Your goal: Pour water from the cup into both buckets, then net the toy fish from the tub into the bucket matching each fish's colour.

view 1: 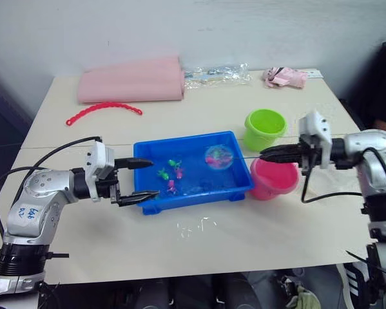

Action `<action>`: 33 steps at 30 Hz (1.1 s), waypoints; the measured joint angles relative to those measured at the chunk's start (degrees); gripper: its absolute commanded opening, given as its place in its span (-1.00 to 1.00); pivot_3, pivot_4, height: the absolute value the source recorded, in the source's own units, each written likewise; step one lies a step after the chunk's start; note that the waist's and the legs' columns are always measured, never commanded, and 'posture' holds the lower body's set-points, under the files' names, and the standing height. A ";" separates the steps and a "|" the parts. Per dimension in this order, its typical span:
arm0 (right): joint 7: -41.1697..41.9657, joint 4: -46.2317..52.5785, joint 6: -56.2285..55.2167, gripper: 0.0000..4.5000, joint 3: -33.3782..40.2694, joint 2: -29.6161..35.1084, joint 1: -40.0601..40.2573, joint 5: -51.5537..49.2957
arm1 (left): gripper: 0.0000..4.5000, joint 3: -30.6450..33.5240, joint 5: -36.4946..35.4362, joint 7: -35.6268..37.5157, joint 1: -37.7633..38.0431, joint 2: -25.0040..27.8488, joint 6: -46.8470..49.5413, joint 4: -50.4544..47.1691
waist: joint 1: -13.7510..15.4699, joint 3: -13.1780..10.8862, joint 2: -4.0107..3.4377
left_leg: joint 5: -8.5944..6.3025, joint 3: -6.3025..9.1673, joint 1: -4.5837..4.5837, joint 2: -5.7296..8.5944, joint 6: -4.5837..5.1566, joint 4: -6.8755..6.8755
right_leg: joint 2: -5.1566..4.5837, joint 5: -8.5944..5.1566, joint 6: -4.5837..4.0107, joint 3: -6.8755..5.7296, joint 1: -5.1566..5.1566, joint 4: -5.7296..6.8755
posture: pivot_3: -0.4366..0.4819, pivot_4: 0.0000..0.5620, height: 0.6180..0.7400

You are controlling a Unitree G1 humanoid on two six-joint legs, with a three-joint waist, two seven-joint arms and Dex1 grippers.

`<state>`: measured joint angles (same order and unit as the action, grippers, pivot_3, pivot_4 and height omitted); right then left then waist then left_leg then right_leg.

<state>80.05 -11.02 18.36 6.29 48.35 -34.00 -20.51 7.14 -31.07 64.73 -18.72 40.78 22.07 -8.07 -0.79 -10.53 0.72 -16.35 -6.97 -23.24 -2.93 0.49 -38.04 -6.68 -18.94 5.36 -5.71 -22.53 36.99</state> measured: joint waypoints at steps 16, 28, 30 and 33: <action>-15.80 20.72 -2.44 -1.00 26.24 1.68 34.43 -1.87 | 0.98 -6.58 -1.08 -0.52 -6.19 -7.09 2.97 0.18 | 1.12 0.00 0.00 | 0.03 -0.06 0.15 0.12 -0.01 -0.06 | 0.09 0.03 0.05 0.13 0.06 -0.08 | -0.05 -0.47 1.00; -21.95 7.79 -48.74 -1.00 22.68 4.93 37.19 18.33 | 0.98 -8.26 -0.60 1.69 -8.42 -7.20 2.42 4.32 | 0.73 0.00 0.00 | 0.06 -0.10 0.18 0.15 -0.04 -0.07 | 0.10 0.02 0.05 0.21 0.05 -0.08 | -0.05 -0.47 1.00; -24.66 4.50 -57.08 -1.00 22.56 7.19 36.42 22.59 | 0.98 -8.27 -0.57 1.69 -8.43 -7.25 2.28 4.38 | 0.70 0.00 0.00 | 0.07 -0.09 0.19 0.13 -0.05 -0.07 | 0.11 0.02 0.05 0.22 0.06 -0.08 | -0.05 -0.47 1.00; -30.40 1.09 -65.90 -1.00 22.61 8.96 34.57 29.40 | 0.98 -8.26 -0.57 1.67 -8.48 -7.72 2.22 4.39 | 0.69 0.00 0.00 | 0.11 -0.10 0.20 0.11 -0.09 -0.08 | 0.10 0.02 0.05 0.26 0.06 -0.06 | -0.05 -0.47 1.00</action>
<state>49.65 -9.93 -47.54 28.91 57.31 0.57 8.89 -1.12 -31.65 66.40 -27.20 33.06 24.29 -3.68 -0.09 -10.53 0.72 -16.24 -7.06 -23.04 -2.82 0.40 -38.12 -6.58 -18.92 5.42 -5.45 -22.48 36.93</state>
